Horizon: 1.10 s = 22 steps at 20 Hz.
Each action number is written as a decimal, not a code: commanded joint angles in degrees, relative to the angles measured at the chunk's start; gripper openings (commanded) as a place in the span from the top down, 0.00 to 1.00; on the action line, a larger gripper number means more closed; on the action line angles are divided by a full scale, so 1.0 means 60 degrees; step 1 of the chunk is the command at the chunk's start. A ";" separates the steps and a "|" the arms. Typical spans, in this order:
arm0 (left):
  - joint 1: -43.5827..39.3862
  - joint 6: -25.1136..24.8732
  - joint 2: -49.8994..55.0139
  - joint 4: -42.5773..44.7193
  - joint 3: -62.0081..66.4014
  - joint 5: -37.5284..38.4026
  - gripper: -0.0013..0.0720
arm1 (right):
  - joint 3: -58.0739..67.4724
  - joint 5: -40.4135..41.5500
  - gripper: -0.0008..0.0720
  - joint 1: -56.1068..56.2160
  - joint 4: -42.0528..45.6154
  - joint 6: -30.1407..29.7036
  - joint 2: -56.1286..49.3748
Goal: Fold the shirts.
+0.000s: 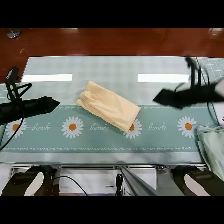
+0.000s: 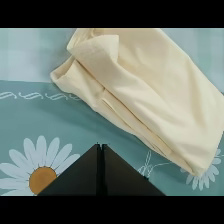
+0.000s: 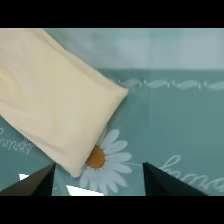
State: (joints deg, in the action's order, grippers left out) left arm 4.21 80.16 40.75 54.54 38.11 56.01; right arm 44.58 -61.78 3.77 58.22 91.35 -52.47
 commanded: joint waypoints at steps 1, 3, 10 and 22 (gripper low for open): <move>0.0007 0.0000 0.0036 -0.0080 -0.0015 -0.0044 0.94 | -0.4568 0.3676 0.11 0.0678 -0.3391 0.0448 0.1738; 0.0007 0.0007 0.0117 -0.0106 -0.0015 -0.0080 0.94 | -0.5045 0.4754 0.11 0.1759 -0.4331 0.0408 0.1341; 0.0011 -0.0004 0.0164 -0.0849 -0.0015 -0.0066 0.94 | -0.3071 0.4503 0.12 0.2306 -0.4411 -0.0739 -0.2062; 0.0011 -0.0004 0.0164 -0.0849 -0.0015 -0.0047 0.94 | 0.1421 0.1963 0.96 0.2331 -0.3931 -0.3264 -0.4805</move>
State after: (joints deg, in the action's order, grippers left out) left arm 4.21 80.16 41.69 49.45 38.04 55.64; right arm 45.54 -44.03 18.37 32.49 76.34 -79.99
